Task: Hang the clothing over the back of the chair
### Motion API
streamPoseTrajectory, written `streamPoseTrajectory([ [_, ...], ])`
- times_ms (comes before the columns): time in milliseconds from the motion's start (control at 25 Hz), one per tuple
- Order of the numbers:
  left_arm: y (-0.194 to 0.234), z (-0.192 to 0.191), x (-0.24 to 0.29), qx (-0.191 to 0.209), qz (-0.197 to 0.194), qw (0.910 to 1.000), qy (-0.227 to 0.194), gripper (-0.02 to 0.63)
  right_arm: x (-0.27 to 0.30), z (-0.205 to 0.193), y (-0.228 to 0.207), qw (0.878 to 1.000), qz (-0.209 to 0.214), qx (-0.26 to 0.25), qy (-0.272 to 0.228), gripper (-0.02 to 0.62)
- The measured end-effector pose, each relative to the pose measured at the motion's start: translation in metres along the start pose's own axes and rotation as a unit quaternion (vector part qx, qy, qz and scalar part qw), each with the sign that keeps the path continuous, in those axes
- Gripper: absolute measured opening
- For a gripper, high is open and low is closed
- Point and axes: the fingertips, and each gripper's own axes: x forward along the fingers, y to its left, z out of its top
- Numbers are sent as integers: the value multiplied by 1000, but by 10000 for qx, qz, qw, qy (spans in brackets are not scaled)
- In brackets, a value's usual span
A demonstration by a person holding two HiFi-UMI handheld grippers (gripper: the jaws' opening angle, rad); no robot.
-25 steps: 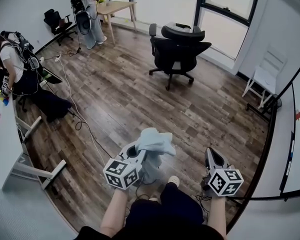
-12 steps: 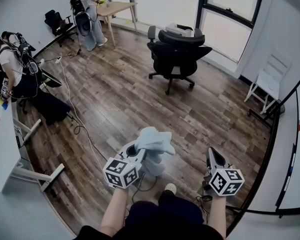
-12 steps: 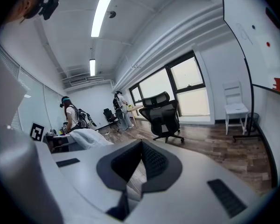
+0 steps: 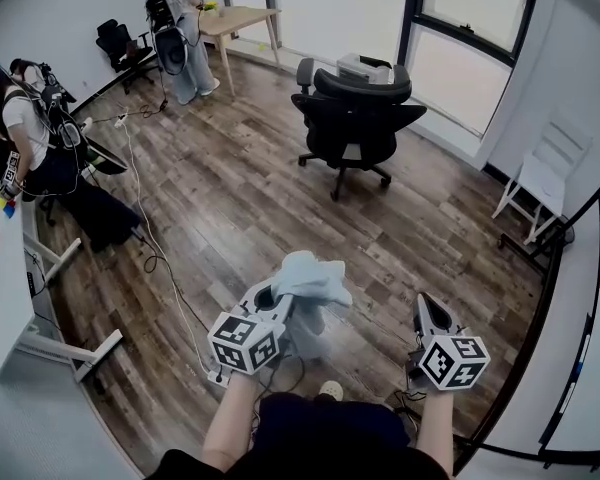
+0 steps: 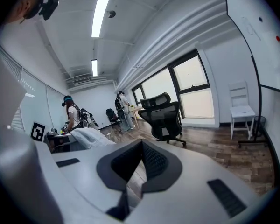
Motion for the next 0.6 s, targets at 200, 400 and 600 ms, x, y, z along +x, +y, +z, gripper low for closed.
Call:
streamPoseTrajectory([
  [200, -8, 3, 12, -25, -30, 9999, -104, 17, 9, 2, -14, 10000, 14, 43, 12, 0],
  [400, -4, 3, 11, -31, 89, 9999, -77, 17, 9, -4, -14, 9998, 83, 161, 45, 0],
  [600, -2, -1, 11, -103, 172, 9998, -43, 17, 13, -7, -18, 9992, 175, 360, 66, 0],
])
